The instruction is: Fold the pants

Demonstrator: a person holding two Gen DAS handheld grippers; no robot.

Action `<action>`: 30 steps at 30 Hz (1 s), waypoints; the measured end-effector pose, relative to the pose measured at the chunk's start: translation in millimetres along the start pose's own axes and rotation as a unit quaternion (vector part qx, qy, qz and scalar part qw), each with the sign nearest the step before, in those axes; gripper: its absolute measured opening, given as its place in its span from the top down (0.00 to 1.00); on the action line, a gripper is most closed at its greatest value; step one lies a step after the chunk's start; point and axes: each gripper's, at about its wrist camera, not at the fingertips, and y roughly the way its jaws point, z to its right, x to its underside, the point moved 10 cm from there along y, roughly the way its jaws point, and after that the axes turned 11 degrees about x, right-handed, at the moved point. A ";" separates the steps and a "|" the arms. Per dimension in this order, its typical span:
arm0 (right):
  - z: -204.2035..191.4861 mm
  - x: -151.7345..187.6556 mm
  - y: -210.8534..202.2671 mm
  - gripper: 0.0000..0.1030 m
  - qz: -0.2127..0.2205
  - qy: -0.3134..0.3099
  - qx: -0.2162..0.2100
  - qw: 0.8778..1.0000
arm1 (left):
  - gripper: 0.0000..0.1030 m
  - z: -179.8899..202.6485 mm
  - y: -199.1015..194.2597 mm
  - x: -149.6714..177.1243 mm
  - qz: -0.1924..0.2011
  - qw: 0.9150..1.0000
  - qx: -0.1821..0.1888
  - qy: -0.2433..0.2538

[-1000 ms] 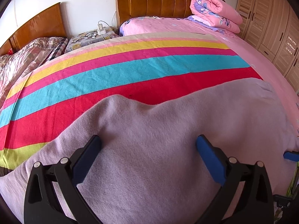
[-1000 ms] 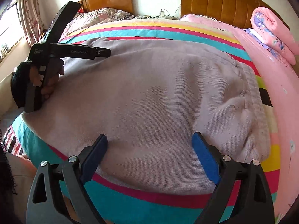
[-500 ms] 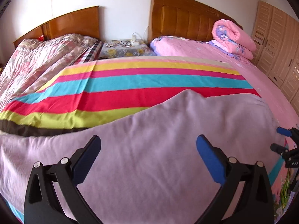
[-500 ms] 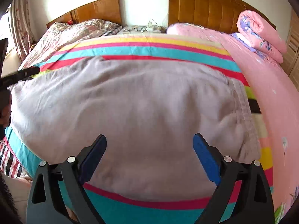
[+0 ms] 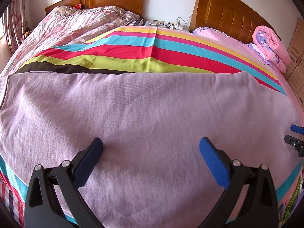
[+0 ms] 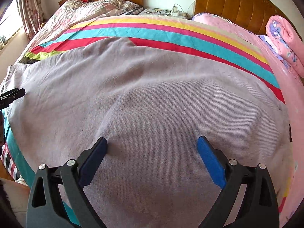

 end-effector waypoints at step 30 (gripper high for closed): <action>-315.3 -109.4 -59.4 0.11 0.134 -0.256 -0.207 0.935 | 0.01 -222.8 -151.3 31.8 0.128 0.952 -0.173 -0.219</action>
